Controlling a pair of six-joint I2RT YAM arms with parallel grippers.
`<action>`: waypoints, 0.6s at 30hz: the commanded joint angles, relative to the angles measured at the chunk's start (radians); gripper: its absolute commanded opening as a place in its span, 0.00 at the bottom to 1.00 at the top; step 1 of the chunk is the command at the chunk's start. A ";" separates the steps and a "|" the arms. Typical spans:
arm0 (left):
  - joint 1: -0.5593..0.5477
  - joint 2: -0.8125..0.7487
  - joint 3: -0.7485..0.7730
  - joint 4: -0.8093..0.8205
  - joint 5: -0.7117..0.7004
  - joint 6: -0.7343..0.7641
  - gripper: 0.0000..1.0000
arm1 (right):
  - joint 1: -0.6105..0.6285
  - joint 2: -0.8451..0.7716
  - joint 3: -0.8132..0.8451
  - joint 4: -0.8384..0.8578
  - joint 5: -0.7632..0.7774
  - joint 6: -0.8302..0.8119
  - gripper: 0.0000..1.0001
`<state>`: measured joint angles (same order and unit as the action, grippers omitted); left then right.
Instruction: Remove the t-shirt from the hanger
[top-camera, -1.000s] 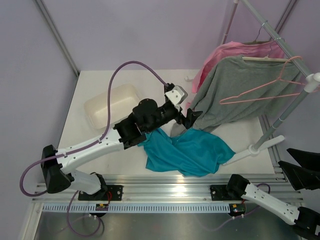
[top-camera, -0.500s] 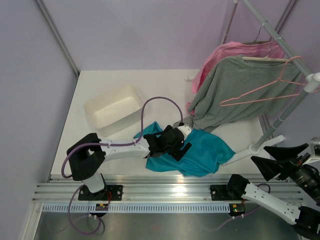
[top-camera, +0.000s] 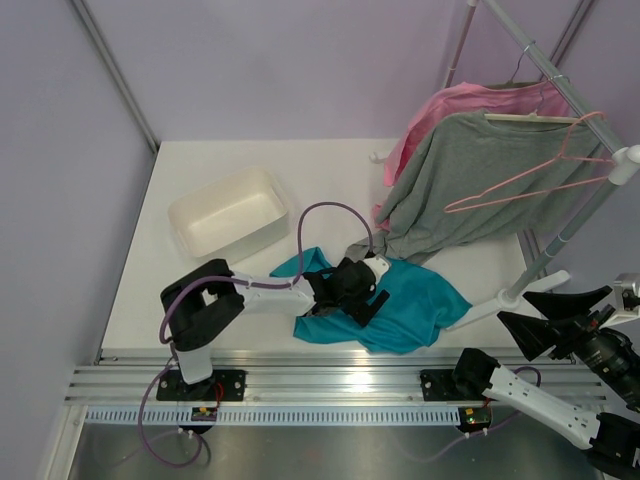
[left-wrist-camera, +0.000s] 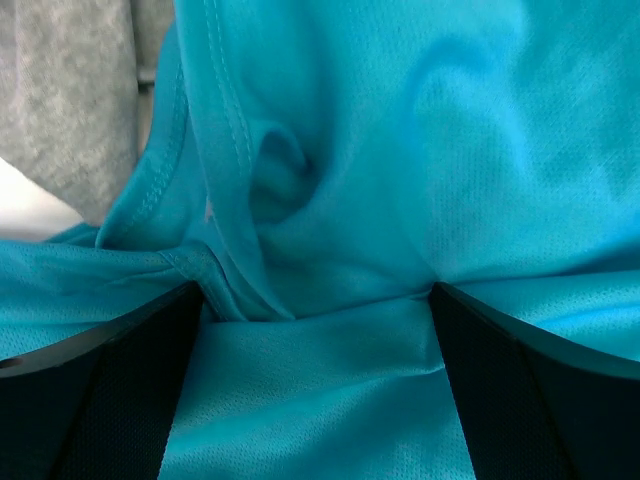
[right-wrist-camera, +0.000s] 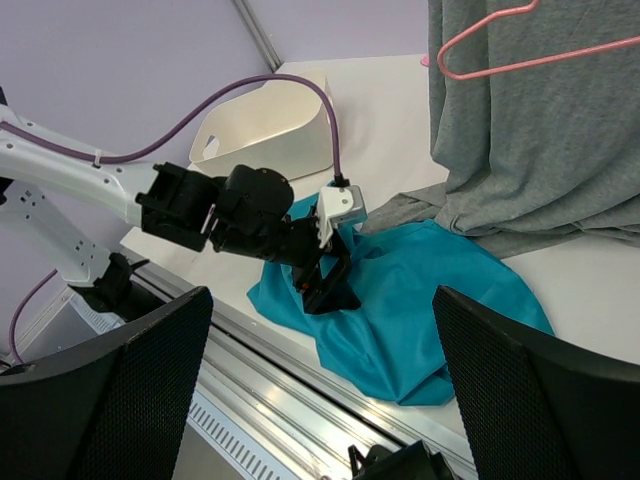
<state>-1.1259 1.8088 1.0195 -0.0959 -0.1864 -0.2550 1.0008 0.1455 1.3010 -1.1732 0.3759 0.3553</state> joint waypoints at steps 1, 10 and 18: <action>-0.005 0.041 0.016 0.022 -0.001 -0.023 0.99 | -0.001 -0.004 -0.006 0.040 -0.005 -0.012 0.99; -0.005 0.022 -0.001 -0.076 -0.088 -0.101 0.00 | 0.001 -0.021 0.001 0.047 -0.022 0.011 0.99; -0.005 -0.405 -0.043 -0.264 -0.389 -0.188 0.00 | -0.001 -0.052 0.023 0.033 -0.043 0.048 1.00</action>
<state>-1.1336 1.5803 0.9379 -0.2985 -0.3786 -0.3904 1.0004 0.1089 1.3022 -1.1641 0.3492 0.3843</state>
